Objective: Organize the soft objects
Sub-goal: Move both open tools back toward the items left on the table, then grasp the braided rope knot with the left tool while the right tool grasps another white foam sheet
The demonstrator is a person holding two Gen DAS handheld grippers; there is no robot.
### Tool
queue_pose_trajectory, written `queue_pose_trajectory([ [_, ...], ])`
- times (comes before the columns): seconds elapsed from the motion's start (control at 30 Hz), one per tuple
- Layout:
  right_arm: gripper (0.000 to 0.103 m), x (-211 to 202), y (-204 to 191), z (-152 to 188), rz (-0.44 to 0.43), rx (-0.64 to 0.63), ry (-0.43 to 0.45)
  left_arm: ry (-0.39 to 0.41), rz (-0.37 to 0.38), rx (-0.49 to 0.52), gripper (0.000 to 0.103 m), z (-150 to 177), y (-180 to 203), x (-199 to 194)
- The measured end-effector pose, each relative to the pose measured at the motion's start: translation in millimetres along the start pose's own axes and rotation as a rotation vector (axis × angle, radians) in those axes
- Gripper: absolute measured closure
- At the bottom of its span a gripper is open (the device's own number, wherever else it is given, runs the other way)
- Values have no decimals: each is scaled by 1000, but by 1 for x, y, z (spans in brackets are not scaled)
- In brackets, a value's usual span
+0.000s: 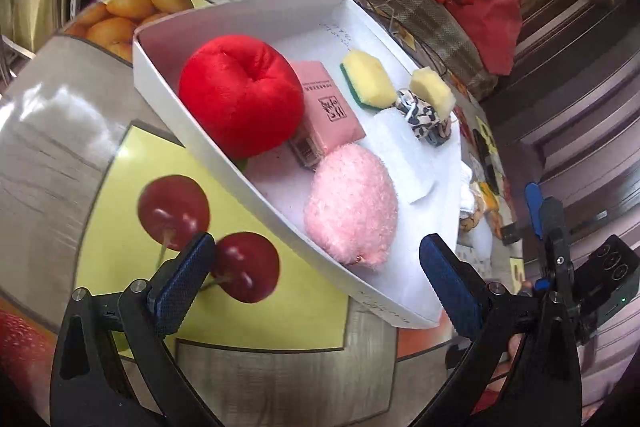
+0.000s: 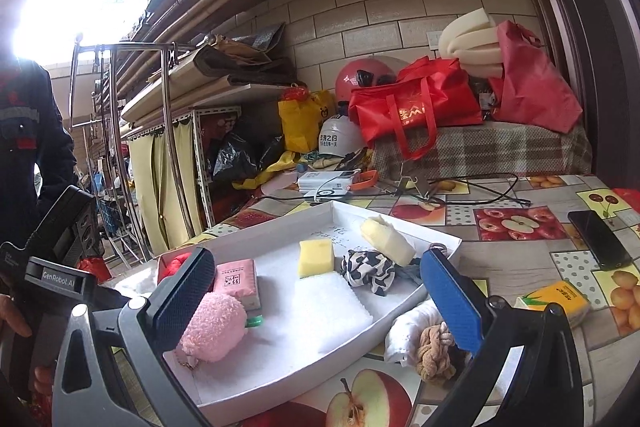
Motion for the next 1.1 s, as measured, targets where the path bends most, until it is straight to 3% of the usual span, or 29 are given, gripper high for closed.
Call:
queue_pose_trajectory([
  [0.13, 0, -1, 2, 0, 7, 9, 0, 131, -30, 45, 0, -25, 11, -22],
  [0.27, 0, 0, 2, 0, 8, 6, 2, 459, -327, 301, 0, -43, 34, -46],
  [0.37, 0, 1, -6, 2, -17, -28, -9, 613, -369, 348, 0, -32, 47, -58],
  [0.47, 0, 0, -7, 2, 0, -42, -5, 685, -365, 362, 0, -21, 49, -64],
  [0.53, 0, -2, -4, 3, -14, -43, -30, 680, -276, 339, 0, -17, 51, -63],
  [0.6, 0, -12, 3, 3, 24, -90, -34, 654, -129, 303, 0, -13, 61, -59],
  [0.67, 0, -29, 19, -2, 65, -124, -6, 642, -36, 313, 0, -4, 77, -55],
  [0.77, 0, -58, 53, -9, 163, -168, 29, 605, 29, 406, 0, 15, 106, -42],
  [0.93, 0, -84, 120, -6, 269, -99, -73, 427, 144, 494, 0, 49, 155, -7],
  [1.1, 0, -92, 148, 0, 260, -64, -165, 336, 168, 604, 0, 70, 192, 15],
])
Point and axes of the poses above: each gripper's, at about its wrist camera, not at the fingertips, and x roughly the way its jaws point, y to its right, z to its underside, the point moved 5 cm from there along x, roughly the way its jaws point, and after that the axes turned 11 degrees about y, right-handed, at the moved point
